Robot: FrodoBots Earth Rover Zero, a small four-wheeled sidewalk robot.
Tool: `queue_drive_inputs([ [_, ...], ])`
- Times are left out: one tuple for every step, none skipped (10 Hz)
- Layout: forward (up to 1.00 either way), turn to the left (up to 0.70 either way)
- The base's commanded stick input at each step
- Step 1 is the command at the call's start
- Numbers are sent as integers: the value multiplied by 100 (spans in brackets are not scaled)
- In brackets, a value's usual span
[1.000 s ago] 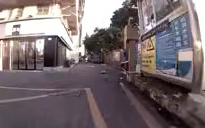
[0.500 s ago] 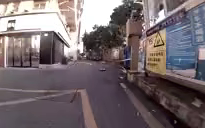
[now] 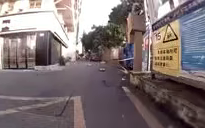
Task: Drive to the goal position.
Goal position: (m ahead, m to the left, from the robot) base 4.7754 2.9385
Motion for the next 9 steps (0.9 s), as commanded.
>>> queue_drive_inputs([
  [70,0],
  [70,0],
  [70,0],
  [70,0],
  [70,0],
  [70,0],
  [70,0],
  [70,0],
  [70,0],
])
